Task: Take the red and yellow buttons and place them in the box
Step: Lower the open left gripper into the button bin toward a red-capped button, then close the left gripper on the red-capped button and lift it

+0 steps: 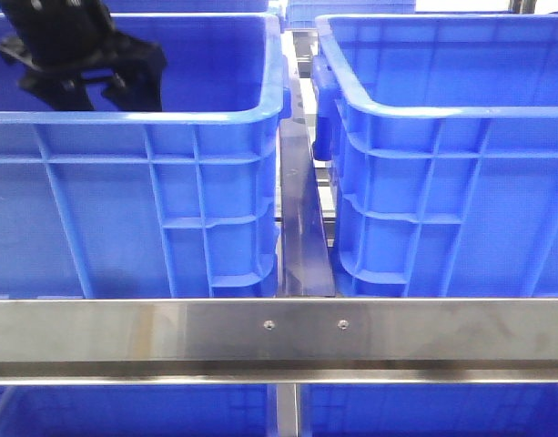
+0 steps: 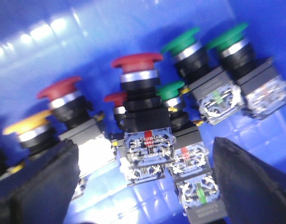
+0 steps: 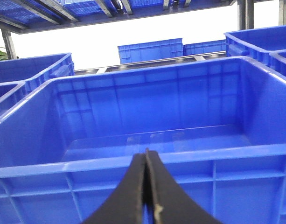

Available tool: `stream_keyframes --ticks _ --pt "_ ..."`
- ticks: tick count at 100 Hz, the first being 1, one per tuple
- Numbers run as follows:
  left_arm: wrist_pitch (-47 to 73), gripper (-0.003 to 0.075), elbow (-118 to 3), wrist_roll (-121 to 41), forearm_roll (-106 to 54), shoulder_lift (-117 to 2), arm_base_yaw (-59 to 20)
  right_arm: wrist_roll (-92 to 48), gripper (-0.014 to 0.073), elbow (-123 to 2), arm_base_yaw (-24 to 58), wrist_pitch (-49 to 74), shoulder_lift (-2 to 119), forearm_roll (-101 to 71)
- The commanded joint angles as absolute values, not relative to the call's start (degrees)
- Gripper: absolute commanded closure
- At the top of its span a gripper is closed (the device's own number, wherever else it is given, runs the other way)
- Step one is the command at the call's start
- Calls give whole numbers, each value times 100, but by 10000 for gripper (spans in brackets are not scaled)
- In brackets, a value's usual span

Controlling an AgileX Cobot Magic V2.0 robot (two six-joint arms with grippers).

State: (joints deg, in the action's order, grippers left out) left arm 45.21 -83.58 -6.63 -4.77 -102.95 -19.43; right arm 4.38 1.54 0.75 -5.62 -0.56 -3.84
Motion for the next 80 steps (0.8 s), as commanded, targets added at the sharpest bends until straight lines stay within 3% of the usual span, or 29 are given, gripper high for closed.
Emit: stream_keyframes --ticks 1,64,72,80 --pt "4307 174 -8598 -668 -541 -10146 -1973 419 662 44 83 -1047 -203 -307" --pt "4014 181 -8598 -682 -541 -10687 -1973 419 662 44 83 -1047 -203 -307" --pt "4014 248 -8598 -682 -541 -10687 -1973 419 662 44 83 -1047 -203 -307" --pt "4014 379 -8598 -682 -541 -10664 -1973 419 662 44 83 -1047 -203 -307"
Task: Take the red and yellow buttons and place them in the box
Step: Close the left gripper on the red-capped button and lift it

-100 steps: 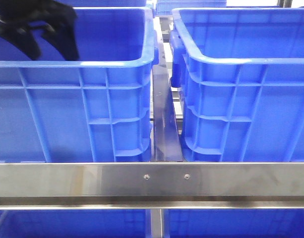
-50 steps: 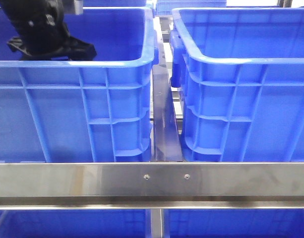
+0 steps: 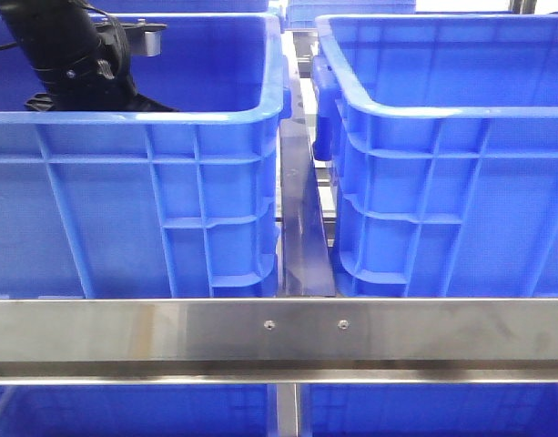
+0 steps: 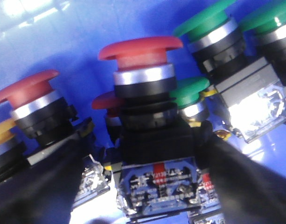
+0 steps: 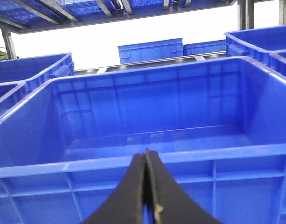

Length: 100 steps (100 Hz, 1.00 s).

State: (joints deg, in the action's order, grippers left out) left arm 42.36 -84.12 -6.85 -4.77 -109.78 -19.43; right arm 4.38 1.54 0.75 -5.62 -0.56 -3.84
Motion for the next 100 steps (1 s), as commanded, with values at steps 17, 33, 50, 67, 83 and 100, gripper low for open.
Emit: stream_keyframes --ticks 17,33,50,67,83,100 --pt "3997 691 -8598 -682 -541 -10497 -1973 419 662 44 83 -1047 -203 -307" --pt "3988 739 -8598 -682 -541 -10156 -1973 419 662 44 83 -1047 -203 -307" --pt "4059 739 -8598 -682 -624 -9625 -1973 419 662 44 83 -1047 -203 -307" --pt "4081 739 -8412 -693 -842 -8956 -2030 419 662 44 83 -1047 -203 -307" --pt "3951 739 -7999 -835 -842 -8286 -2448 419 662 44 83 -1047 -203 -307" --pt "3503 739 -7379 -835 -842 -7578 -3140 419 662 44 83 -1047 -203 -307"
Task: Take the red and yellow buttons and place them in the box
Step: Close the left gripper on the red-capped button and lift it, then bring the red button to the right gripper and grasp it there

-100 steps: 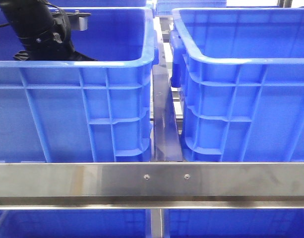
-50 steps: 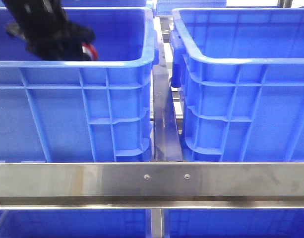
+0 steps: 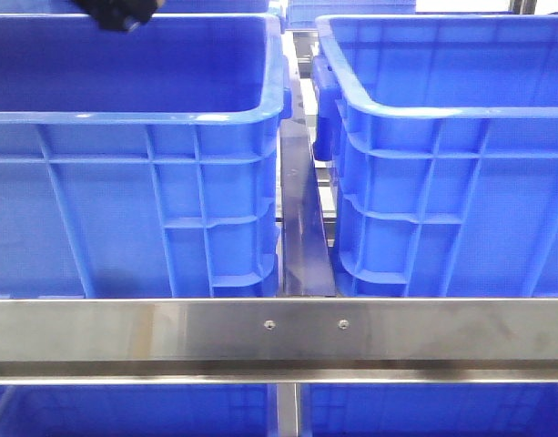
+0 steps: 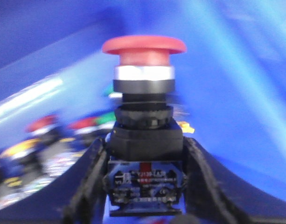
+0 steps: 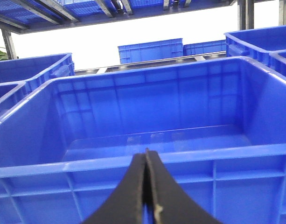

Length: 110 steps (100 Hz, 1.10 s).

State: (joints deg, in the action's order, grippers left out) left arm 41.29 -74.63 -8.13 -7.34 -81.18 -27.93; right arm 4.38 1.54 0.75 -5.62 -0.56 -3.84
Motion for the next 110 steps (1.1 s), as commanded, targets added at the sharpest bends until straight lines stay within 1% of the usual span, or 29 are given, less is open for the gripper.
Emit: stream_keyframes --ticks 1,17,40,52,62,74,84,110 --pt "3503 739 -7357 -835 -842 -7554 -3172 419 662 44 83 -1047 -203 -307" --pt "3140 739 -7000 -835 -842 -7136 -3876 419 662 44 83 -1059 -203 -307" --pt "3067 739 -6974 -846 -765 -7065 -4656 419 662 22 83 -1179 -203 -312" --pt "3031 739 -6974 -875 -765 -7065 -4855 423 662 -164 83 -1086 -203 -363" --pt "3034 739 -6974 -875 -765 -7077 -4868 423 662 -534 83 -850 -203 -479" --pt "3034 739 -6974 -875 -765 -7076 -4868 423 662 -1163 83 -348 -177 -543" --pt "3034 739 -6974 -875 -765 -7076 -4868 423 662 -1784 83 338 21 -627" --pt "3045 739 -6974 -875 -765 -7076 -4868 423 662 -3605 83 2725 1452 -1029"
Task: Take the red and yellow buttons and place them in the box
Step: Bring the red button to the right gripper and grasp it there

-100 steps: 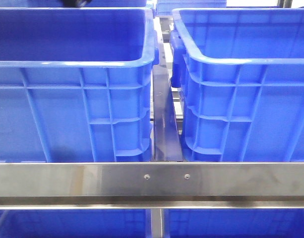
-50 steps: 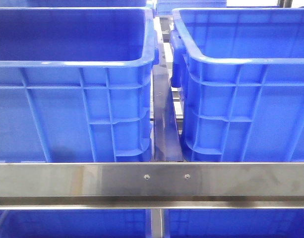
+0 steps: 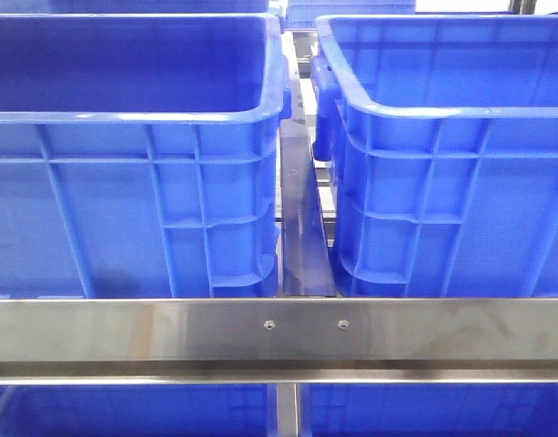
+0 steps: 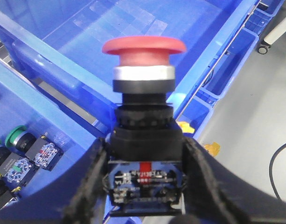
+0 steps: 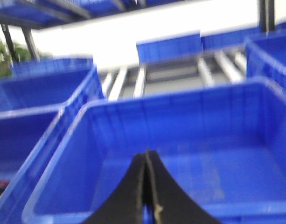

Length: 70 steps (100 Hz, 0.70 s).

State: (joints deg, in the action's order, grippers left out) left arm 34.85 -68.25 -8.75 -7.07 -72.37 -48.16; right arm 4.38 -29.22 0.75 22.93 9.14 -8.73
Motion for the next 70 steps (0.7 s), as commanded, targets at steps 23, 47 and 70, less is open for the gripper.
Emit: stream_keyframes --ticks 23,47,70 --pt "3068 739 -6974 -875 -765 -7076 -4868 423 662 -4493 83 3947 2506 -1742" --pt "3068 739 -6974 -875 -765 -7076 -4868 423 656 -4468 83 4021 2902 -2102" --pt "3068 739 -6974 -875 -765 -7076 -4868 423 347 -4468 83 4043 2930 -2229"
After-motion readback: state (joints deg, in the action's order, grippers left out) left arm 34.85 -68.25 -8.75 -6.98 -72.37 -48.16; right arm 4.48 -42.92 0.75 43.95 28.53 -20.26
